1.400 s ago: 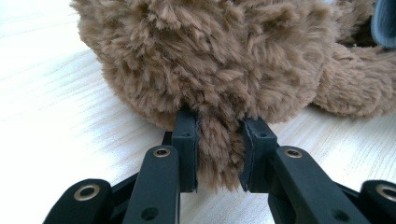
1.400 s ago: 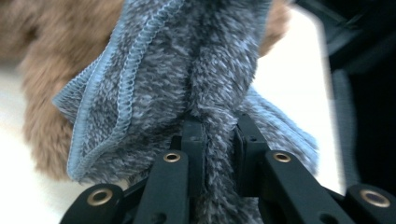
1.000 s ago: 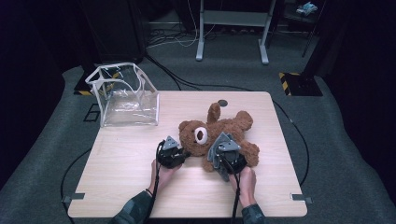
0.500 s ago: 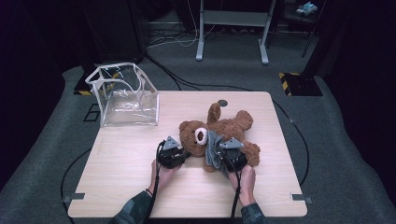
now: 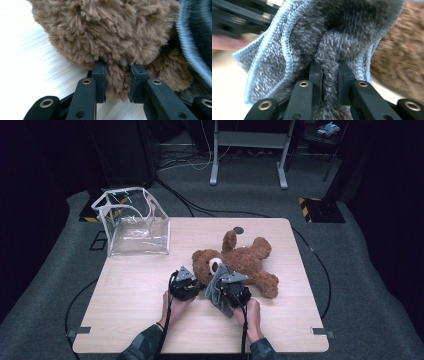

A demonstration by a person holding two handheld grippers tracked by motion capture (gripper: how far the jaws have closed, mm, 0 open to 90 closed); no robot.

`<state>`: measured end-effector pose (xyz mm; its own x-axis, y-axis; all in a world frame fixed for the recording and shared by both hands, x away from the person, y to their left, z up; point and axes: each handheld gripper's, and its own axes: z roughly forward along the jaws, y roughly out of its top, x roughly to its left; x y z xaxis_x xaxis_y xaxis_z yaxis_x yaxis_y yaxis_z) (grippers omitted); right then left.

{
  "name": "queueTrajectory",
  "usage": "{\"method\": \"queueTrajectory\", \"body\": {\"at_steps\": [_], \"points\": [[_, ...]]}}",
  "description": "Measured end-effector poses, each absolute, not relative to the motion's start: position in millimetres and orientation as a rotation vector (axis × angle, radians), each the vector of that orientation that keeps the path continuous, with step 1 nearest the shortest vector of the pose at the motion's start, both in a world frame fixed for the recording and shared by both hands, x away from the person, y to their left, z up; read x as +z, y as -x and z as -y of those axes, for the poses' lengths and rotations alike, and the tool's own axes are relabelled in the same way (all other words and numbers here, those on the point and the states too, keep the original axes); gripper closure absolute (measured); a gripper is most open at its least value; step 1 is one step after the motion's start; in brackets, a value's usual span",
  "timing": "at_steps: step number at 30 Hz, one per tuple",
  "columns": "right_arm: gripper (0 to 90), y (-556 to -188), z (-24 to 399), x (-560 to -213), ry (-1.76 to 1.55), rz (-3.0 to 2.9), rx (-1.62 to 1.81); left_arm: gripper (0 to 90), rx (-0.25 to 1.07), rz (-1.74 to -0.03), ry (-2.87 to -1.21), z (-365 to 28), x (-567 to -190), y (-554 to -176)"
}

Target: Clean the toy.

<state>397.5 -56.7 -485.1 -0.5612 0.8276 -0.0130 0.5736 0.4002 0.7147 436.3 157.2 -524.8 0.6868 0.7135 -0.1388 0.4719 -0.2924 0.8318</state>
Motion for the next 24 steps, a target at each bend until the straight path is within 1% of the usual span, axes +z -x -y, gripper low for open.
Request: {"method": "queueTrajectory", "body": {"at_steps": [2,6,10,13,16,18,21,24], "points": [[77.7,-395.1,59.4,-482.5,-1.205,-2.308,1.010,71.2,0.323,-0.915,-1.951,-157.7,-524.7,-436.6],[77.4,-392.0,70.2,-477.5,-1.217,-2.275,1.016,71.1,0.316,-0.921,-1.944,-158.0,-524.9,-436.7],[77.0,-388.2,106.1,-467.0,-1.290,-2.083,0.927,71.0,0.316,-0.921,-1.945,-157.9,-524.9,-436.9],[76.9,-389.3,117.5,-467.7,-1.319,-2.012,0.806,71.1,0.315,-0.921,-1.950,-157.4,-524.9,-436.6],[76.5,-392.9,108.0,-474.5,-1.267,-2.029,0.748,71.1,0.325,-0.927,-1.941,-156.5,-525.4,-436.7],[76.3,-394.1,103.7,-476.0,-1.262,-2.049,0.755,71.0,0.323,-0.927,-1.940,-156.5,-525.4,-436.8],[76.0,-399.4,86.6,-480.4,-1.234,-2.100,0.778,71.0,0.326,-0.928,-1.940,-156.4,-525.5,-436.8],[76.7,-403.4,83.5,-484.3,-1.243,-2.107,0.762,71.0,0.325,-0.927,-1.946,-157.6,-525.2,-437.0]]}}
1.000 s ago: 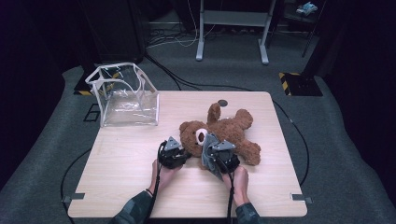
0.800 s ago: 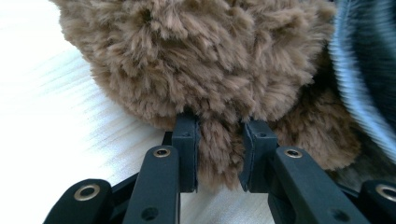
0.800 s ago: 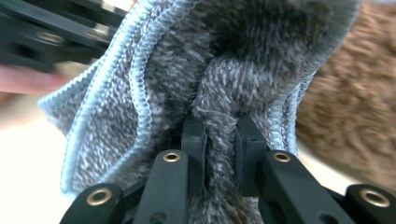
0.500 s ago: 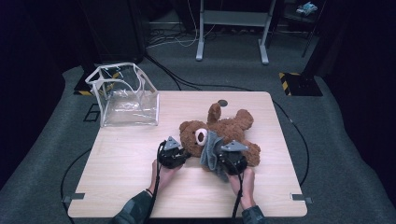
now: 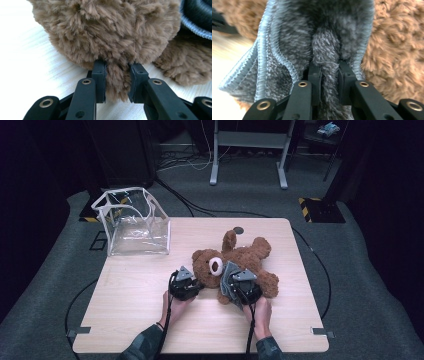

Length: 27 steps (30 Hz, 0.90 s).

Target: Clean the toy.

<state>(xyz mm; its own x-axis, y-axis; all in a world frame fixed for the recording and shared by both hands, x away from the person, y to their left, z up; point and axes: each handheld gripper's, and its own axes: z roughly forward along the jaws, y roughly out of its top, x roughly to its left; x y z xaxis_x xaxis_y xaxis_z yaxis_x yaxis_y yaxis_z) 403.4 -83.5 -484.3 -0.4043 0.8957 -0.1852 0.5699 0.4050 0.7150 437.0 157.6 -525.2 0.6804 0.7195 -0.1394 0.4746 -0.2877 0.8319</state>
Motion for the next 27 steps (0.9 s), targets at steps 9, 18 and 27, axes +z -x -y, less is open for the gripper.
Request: {"method": "queueTrajectory", "body": {"at_steps": [9,18,27], "points": [[77.2,-394.6,115.2,-479.6,-1.281,-2.034,0.584,70.9,0.326,-0.930,-1.946,-159.6,-525.0,-438.2],[76.8,-381.3,154.4,-477.9,-1.357,-1.959,0.564,70.8,0.334,-0.937,-1.940,-158.7,-525.5,-438.4],[76.7,-392.9,103.9,-478.4,-1.253,-2.100,0.710,70.8,0.329,-0.935,-1.943,-159.1,-525.5,-438.7]]}}
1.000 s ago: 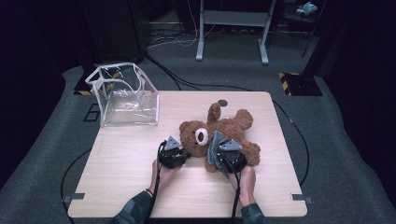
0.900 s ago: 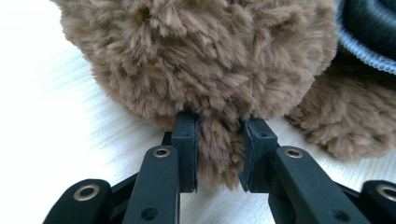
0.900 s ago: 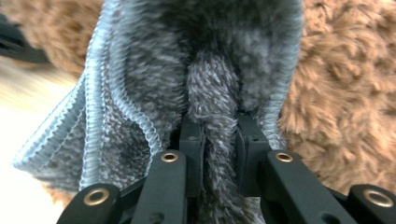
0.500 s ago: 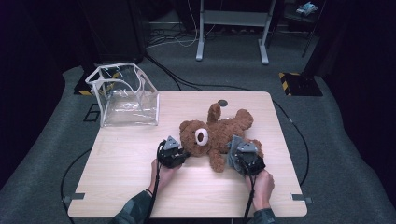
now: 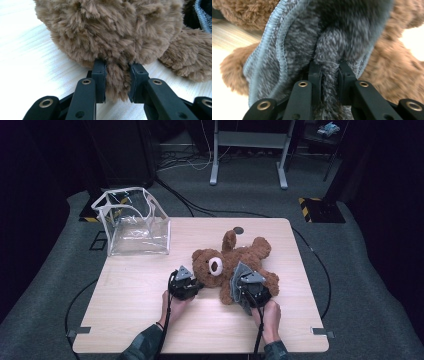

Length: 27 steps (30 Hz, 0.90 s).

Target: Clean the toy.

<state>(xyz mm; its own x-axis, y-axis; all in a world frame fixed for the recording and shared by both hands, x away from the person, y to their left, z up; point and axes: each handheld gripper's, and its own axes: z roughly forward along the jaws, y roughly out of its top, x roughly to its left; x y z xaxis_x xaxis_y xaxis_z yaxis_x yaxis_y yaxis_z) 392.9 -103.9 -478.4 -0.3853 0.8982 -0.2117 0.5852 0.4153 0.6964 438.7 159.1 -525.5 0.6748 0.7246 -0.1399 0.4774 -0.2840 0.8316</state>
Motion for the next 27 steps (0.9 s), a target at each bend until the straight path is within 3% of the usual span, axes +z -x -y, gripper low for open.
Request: {"method": "queueTrajectory", "body": {"at_steps": [4,12,17,20,27], "points": [[77.3,-396.9,114.8,-481.7,-1.289,-2.090,0.685,70.8,0.323,-0.934,-1.947,-159.3,-525.5,-438.8],[77.5,-387.3,184.8,-482.7,-1.477,-1.944,0.543,70.8,0.321,-0.935,-1.949,-159.3,-525.5,-439.0],[77.2,-380.0,206.8,-481.0,-1.537,-1.887,0.547,69.4,0.324,-0.939,-1.954,-159.4,-525.2,-438.8],[77.1,-375.2,210.9,-477.5,-1.547,-1.882,0.591,61.5,0.330,-0.952,-1.957,-159.8,-525.1,-438.5],[76.8,-365.6,216.1,-468.8,-1.555,-1.872,0.660,29.3,0.382,-0.977,-1.940,-158.6,-519.5,-427.3]]}}
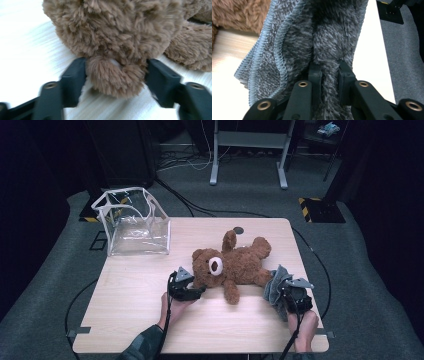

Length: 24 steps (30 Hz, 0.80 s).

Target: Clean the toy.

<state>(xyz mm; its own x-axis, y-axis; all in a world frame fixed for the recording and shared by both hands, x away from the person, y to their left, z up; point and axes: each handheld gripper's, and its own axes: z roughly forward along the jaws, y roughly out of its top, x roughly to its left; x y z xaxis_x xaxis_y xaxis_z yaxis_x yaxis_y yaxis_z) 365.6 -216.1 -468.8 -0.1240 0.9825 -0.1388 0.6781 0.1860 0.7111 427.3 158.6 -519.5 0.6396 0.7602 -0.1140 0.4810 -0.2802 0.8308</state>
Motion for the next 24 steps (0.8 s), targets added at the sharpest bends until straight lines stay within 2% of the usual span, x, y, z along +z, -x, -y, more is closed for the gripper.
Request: {"method": "queueTrajectory", "body": {"at_steps": [2,7,16,24], "points": [[76.7,-363.0,218.1,-466.0,-1.556,-1.864,0.679,22.9,0.405,-0.971,-1.951,-158.0,-515.8,-422.3],[76.6,-359.8,221.0,-463.5,-1.551,-1.864,0.684,15.3,0.412,-0.977,-1.933,-149.8,-510.5,-408.1],[76.5,-358.0,224.1,-463.3,-1.552,-1.864,0.691,11.1,0.414,-0.906,-1.957,-117.5,-507.0,-385.4],[76.4,-357.9,222.0,-462.5,-1.571,-1.859,0.688,14.9,0.427,-0.849,-1.999,-71.5,-506.0,-384.2]]}}
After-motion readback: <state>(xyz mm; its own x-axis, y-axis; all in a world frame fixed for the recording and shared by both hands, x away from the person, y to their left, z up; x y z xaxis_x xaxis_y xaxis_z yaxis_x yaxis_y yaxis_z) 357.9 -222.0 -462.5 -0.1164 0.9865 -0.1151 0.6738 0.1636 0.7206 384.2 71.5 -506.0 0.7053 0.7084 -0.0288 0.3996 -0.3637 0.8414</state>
